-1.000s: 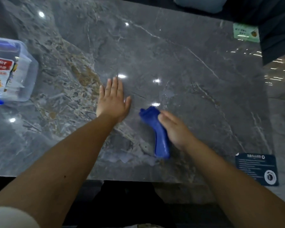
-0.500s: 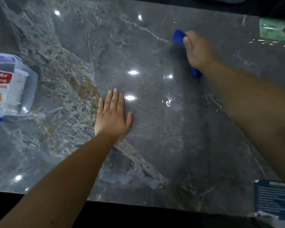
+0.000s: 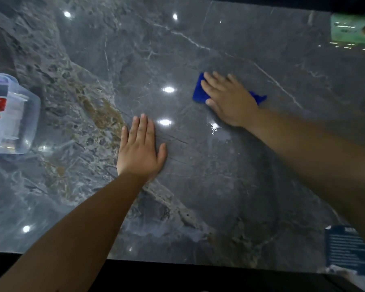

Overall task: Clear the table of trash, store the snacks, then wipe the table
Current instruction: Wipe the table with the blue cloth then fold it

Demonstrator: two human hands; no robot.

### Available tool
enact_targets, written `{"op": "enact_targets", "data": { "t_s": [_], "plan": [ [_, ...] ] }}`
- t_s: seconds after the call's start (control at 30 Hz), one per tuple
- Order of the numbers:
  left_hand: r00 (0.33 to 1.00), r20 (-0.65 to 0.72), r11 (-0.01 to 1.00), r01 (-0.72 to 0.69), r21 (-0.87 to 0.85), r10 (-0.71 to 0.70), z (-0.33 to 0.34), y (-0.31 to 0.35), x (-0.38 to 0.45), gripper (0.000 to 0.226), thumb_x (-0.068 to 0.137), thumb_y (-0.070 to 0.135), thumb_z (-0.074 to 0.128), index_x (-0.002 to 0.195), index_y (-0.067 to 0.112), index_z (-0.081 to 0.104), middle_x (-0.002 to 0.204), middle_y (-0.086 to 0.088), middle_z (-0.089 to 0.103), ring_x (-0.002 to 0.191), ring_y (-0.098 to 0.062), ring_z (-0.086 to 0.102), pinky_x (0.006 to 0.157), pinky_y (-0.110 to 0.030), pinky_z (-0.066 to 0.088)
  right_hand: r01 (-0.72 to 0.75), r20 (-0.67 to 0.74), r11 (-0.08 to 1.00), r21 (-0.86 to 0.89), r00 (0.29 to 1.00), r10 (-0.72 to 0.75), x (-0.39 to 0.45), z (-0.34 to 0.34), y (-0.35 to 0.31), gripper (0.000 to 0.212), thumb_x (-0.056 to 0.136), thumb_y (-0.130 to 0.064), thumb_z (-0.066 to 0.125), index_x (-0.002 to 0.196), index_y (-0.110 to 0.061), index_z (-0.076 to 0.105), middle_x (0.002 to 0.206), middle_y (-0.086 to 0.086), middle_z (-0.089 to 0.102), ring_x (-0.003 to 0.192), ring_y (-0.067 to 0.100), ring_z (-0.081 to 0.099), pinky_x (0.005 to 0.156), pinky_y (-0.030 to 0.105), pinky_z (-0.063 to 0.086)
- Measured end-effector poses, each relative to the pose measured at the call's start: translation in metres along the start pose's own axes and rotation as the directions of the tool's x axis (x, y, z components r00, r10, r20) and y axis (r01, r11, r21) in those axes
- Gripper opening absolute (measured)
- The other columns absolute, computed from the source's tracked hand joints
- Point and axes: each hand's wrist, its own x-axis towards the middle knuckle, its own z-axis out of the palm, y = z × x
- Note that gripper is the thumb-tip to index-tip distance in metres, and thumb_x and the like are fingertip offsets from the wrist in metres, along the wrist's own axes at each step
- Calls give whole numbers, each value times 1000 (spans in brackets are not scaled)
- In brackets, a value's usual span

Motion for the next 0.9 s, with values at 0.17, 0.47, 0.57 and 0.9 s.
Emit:
{"op": "enact_targets", "data": {
  "t_s": [0.17, 0.47, 0.57, 0.9],
  "plan": [
    [1000, 4, 1000, -2, 5, 2, -2, 0, -1, 74, 94, 53, 21, 151, 7, 14, 160, -13, 11, 148, -25, 2, 119, -46, 2, 103, 62, 995, 2, 993, -103, -94, 24, -69, 59, 97, -42, 25, 147, -12, 28, 158, 9, 25, 145, 28, 23, 116, 50, 20],
    [1000, 20, 1000, -21, 1, 21, -3, 1, -1, 75, 95, 54, 16, 151, 5, 10, 160, -14, 7, 148, -27, -1, 118, -45, -4, 172, 25, 985, 17, 985, -172, -217, 64, -170, 53, 96, -39, 37, 143, -14, 35, 155, 7, 33, 141, 28, 32, 113, 52, 25],
    [999, 38, 1000, -27, 5, 27, -4, 1, -1, 75, 95, 55, 14, 151, 5, 8, 161, -14, 4, 148, -27, -3, 118, -45, -5, 144, 15, 988, 59, 989, -145, -237, 70, -191, 51, 96, -36, 36, 143, -15, 35, 155, 7, 33, 142, 28, 32, 113, 51, 26],
    [986, 54, 985, -156, -69, 160, -17, 53, 0, 78, 94, 57, 14, 151, 5, 8, 160, -16, 4, 147, -29, -2, 117, -50, -3, -199, 14, 559, 805, 948, 318, -242, 32, -182, 33, 96, -20, 44, 122, -11, 61, 125, 2, 64, 116, 12, 56, 105, 22, 37]
  ]
}}
